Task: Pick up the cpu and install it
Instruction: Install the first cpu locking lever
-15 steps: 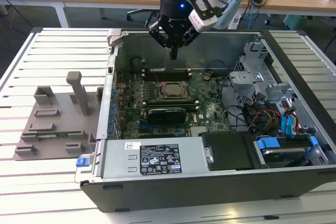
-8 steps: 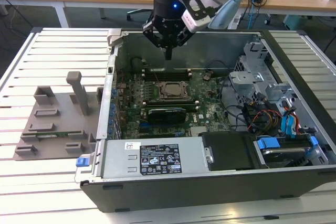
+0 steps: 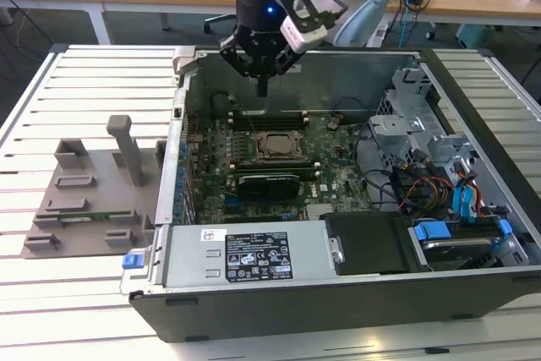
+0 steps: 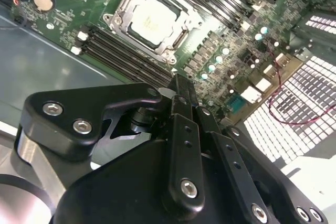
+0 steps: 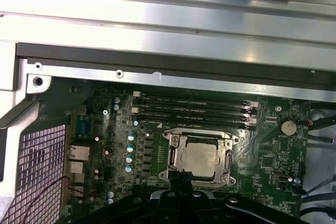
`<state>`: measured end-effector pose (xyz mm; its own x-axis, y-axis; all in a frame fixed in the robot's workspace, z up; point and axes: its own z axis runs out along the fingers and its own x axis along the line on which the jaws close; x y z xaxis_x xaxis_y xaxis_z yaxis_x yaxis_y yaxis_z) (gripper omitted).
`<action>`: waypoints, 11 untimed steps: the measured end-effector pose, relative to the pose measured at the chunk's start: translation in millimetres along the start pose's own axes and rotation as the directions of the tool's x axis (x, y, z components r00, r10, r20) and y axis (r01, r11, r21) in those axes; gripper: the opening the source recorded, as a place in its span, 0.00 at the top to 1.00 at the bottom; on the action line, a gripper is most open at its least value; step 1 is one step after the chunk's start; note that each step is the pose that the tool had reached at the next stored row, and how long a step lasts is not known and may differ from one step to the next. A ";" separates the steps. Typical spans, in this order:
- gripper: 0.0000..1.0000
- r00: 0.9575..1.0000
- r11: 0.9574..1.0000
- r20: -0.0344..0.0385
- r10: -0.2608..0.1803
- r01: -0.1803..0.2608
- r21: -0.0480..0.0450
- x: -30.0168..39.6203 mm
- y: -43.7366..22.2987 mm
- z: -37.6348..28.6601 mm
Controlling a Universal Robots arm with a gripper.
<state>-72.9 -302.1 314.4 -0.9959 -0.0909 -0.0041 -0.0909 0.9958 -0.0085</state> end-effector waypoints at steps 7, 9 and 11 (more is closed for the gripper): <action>0.89 1.000 1.000 0.000 0.000 0.000 0.000 12.3 1.1 0.9; 0.89 1.000 1.000 0.000 0.000 0.000 0.000 15.3 1.4 1.6; 0.89 1.000 1.000 0.000 0.000 0.000 0.000 19.2 1.8 3.4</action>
<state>-92.2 -302.1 310.9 -0.9959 -0.0908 -0.0040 -0.0907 0.9958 -0.0086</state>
